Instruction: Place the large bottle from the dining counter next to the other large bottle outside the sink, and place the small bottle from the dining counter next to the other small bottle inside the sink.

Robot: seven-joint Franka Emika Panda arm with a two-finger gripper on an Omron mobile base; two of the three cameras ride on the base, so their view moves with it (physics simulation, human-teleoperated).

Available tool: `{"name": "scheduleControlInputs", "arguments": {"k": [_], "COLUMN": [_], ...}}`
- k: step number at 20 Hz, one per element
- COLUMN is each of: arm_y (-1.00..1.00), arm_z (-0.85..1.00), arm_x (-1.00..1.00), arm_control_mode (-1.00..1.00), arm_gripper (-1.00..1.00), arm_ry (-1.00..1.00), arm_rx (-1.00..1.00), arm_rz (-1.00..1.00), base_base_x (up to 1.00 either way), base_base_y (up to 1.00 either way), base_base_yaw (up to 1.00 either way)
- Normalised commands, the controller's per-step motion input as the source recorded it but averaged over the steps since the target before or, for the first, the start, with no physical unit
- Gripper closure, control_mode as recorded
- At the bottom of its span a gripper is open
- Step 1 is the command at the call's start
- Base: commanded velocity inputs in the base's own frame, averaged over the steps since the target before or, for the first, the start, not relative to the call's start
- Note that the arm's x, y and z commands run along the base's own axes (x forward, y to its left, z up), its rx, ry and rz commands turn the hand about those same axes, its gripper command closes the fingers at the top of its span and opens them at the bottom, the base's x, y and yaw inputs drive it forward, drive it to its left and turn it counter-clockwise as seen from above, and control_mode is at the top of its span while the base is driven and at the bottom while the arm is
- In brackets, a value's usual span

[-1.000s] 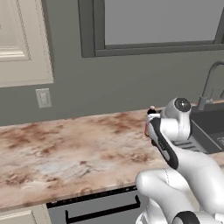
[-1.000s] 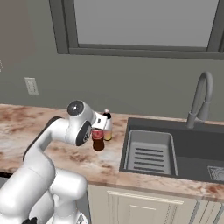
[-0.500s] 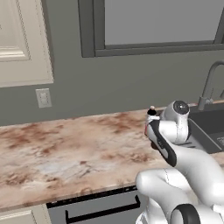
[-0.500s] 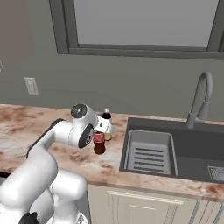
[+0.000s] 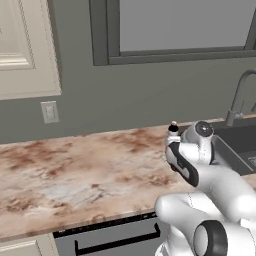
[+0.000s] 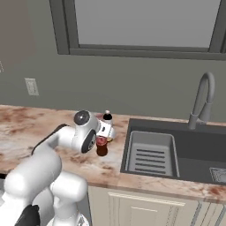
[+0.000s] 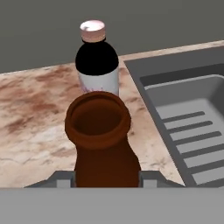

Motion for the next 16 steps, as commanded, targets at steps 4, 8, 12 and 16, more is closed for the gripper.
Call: {"name": "scheduleControlInputs", "arguments": {"k": [4,8,12,16], "arm_y": [0.00,0.00,0.02,0.03], "arm_z": [-0.25,-0.26,-0.31,-0.44], "arm_x": [0.25,0.18,-0.24,-0.20], "arm_control_mode": [-1.00,-1.00,-1.00,-1.00], "arm_gripper": [1.00,1.00,1.00,1.00], "arm_ry": [-0.01,-0.01,-0.02,0.00], "arm_rx": [-0.01,0.00,0.00,0.00], "arm_rz": [-0.01,-0.01,0.00,0.00], "base_base_x": [0.00,0.00,0.00,0.00], "base_base_y": [0.00,0.00,0.00,0.00], "base_base_yaw": [0.00,0.00,0.00,0.00]}}
